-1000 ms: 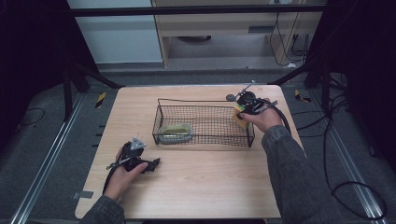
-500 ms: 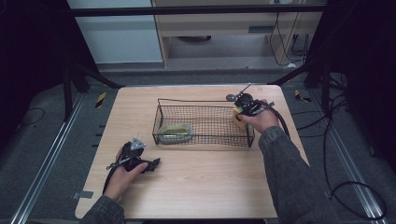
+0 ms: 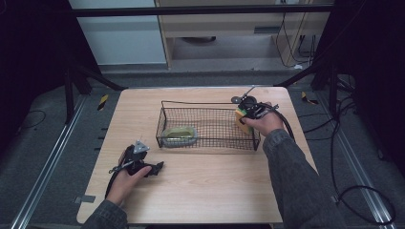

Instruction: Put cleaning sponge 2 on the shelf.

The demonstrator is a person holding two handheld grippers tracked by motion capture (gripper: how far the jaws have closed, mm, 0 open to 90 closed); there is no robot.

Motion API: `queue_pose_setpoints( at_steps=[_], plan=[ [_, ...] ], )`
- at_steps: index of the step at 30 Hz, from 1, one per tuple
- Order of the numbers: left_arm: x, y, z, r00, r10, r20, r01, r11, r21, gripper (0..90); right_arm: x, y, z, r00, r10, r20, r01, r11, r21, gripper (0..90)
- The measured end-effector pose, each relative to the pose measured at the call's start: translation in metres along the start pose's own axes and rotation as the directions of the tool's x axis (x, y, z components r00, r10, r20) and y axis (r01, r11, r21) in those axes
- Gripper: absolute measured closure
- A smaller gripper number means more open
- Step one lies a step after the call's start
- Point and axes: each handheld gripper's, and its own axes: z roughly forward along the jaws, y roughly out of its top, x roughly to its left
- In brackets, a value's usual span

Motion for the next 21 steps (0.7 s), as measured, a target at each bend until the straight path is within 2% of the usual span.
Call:
queue_pose_setpoints(
  at_steps=[5,14,21],
  plan=[
    [0.0,0.0,0.0,1.0,-0.001,0.0,0.001,1.0,0.0,0.0,0.0,0.0,-0.001,1.0,-0.003,0.002,0.003,1.0,0.001,58.0],
    [0.0,0.0,0.0,1.0,-0.001,0.0,0.001,1.0,0.0,0.0,0.002,0.0,-0.012,1.0,0.009,0.003,-0.009,1.0,-0.028,52.0],
    [0.0,0.0,0.0,1.0,-0.001,0.0,0.001,1.0,0.0,0.0,0.004,-0.004,-0.02,0.9997,0.019,-0.017,-0.02,0.999,-0.05,55.8]
  ],
)
